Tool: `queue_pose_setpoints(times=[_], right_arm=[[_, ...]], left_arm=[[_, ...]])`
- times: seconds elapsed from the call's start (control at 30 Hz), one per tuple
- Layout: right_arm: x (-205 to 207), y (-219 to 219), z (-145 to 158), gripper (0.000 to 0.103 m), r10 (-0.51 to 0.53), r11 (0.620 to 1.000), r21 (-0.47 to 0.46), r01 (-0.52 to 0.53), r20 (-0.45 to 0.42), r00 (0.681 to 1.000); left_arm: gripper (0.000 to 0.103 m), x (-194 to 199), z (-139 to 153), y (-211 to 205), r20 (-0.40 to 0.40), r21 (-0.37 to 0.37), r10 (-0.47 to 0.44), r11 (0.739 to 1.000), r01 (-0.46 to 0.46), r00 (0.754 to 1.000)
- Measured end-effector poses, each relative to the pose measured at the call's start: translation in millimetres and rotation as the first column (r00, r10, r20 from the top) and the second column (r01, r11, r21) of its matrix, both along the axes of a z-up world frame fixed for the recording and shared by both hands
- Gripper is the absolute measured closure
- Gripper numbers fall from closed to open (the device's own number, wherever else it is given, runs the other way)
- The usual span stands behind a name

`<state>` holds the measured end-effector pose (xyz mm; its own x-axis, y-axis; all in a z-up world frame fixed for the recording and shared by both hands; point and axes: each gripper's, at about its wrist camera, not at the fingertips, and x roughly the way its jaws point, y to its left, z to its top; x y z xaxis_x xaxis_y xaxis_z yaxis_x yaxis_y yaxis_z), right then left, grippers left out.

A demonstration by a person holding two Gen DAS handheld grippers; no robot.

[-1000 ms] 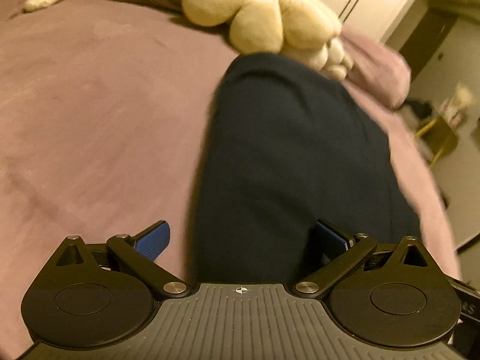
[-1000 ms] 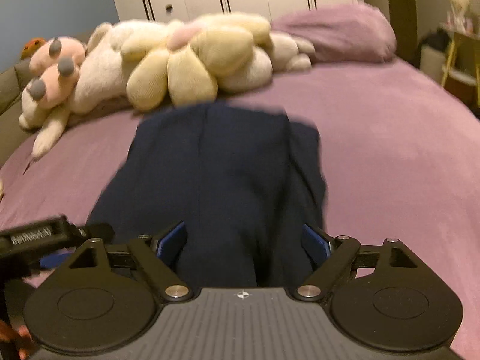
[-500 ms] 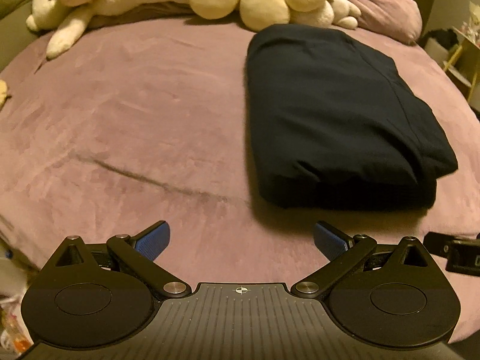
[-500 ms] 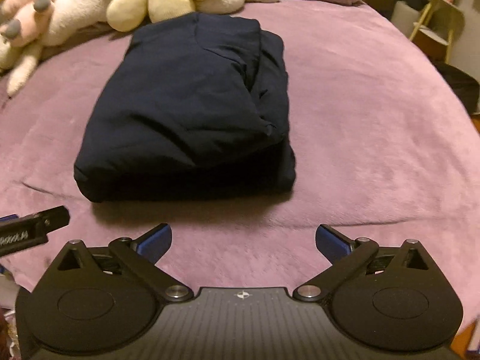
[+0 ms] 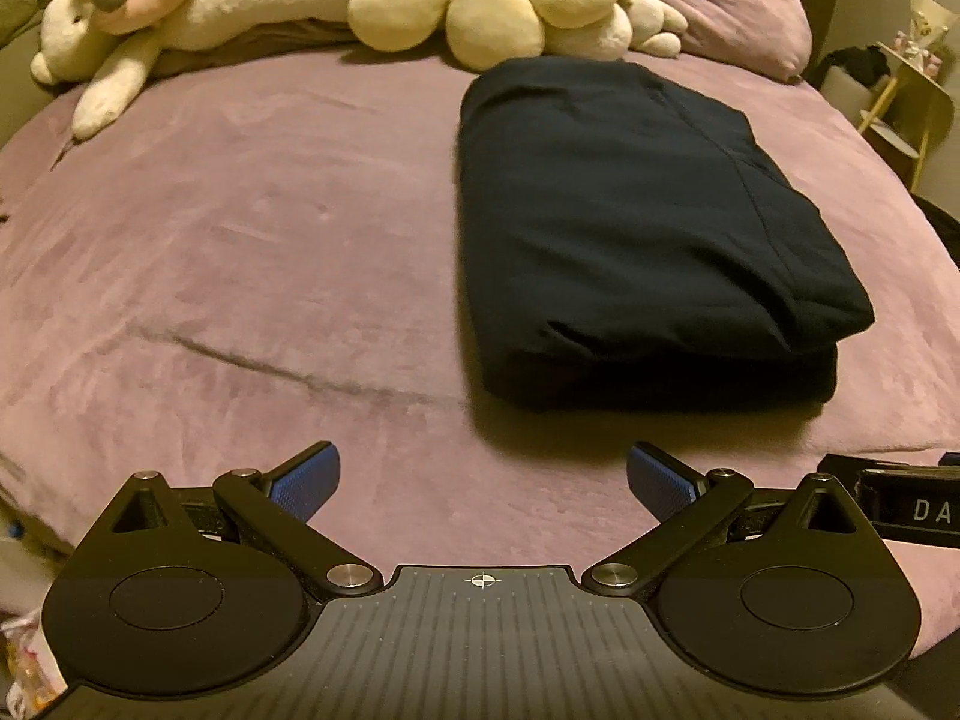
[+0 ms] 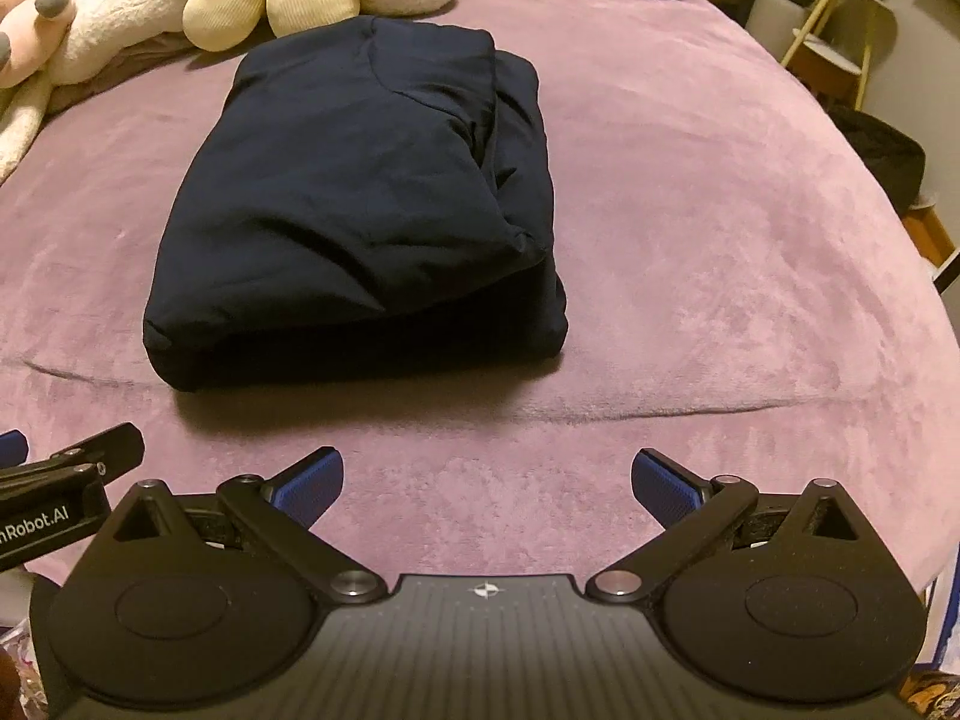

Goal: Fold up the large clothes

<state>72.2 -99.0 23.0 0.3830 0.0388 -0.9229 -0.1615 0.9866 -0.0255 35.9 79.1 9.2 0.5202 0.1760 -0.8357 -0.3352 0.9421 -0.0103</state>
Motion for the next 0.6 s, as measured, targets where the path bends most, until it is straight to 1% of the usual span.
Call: queue_pose_setpoints(times=[0.6], right_arm=[[-2,-8,5,0.001,-0.025,1.0,0.017,0.025,0.007,1.0]], left_arm=[[0.0,-3,8,-12,0.012,0.012,-0.035,0.999,0.035,0.999]])
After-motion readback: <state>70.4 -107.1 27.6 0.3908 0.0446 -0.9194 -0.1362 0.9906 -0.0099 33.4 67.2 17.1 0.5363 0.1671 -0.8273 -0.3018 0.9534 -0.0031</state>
